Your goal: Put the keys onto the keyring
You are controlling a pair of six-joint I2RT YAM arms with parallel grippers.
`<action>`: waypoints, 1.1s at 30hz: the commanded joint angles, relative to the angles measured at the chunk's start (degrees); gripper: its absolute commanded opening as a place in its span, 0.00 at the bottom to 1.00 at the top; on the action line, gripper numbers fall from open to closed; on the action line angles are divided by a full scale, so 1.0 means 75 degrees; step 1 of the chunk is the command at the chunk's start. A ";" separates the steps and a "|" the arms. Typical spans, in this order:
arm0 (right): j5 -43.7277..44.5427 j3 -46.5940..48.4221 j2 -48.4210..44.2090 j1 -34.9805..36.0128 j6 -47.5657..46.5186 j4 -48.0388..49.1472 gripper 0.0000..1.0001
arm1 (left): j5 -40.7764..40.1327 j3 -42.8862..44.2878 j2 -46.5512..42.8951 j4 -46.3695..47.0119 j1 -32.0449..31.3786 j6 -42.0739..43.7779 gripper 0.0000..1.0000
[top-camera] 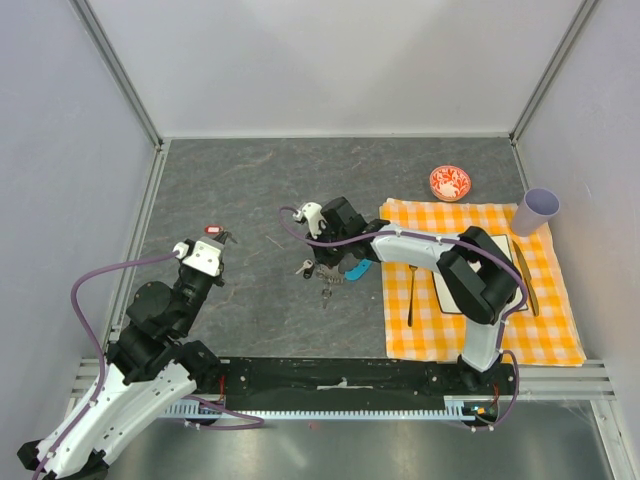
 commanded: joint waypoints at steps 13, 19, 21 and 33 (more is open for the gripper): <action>0.1166 0.0041 0.0273 0.0177 -0.0335 0.0162 0.10 | 0.0192 0.0008 0.0064 0.0298 0.0064 -0.0281 0.02; 0.1505 0.0018 0.0121 0.0177 -0.0312 0.0221 0.13 | 0.0192 0.0008 0.0075 0.0298 0.0076 -0.0281 0.02; 0.1715 -0.0006 0.0028 0.0177 -0.0323 0.0244 0.14 | 0.0192 0.0008 0.0064 0.0309 0.0076 -0.0281 0.02; 0.2642 -0.0228 -0.0394 0.0188 -0.0382 0.0501 0.20 | 0.0192 0.0008 0.0075 0.0309 0.0076 -0.0293 0.02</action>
